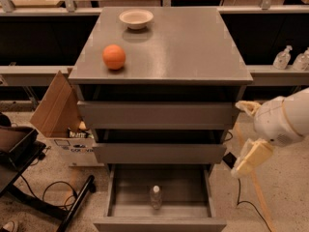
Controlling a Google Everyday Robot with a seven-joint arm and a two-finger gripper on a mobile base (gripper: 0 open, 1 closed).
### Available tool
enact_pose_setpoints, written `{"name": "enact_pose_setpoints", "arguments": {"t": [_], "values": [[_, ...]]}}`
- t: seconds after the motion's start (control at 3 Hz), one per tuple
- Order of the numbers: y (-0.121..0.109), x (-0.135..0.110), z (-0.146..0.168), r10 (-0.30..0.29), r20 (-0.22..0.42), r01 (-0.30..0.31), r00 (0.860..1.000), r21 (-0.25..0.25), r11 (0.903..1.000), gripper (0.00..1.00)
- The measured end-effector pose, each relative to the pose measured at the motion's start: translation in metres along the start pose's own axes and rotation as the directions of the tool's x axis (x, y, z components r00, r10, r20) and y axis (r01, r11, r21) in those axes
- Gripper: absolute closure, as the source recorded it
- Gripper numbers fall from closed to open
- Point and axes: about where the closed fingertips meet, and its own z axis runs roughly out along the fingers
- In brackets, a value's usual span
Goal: Pick water bottle from bottom drawer and place on counter
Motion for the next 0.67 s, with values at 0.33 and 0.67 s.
{"name": "enact_pose_setpoints", "arguments": {"t": [0.33, 0.67], "values": [[-0.002, 0.03, 0.064, -0.013, 0.114, 0.01, 0.993, 0.025, 0.9996, 0.0], [-0.014, 0.052, 0.113, 0.009, 0.165, -0.024, 0.986, 0.091, 0.9956, 0.0]]}}
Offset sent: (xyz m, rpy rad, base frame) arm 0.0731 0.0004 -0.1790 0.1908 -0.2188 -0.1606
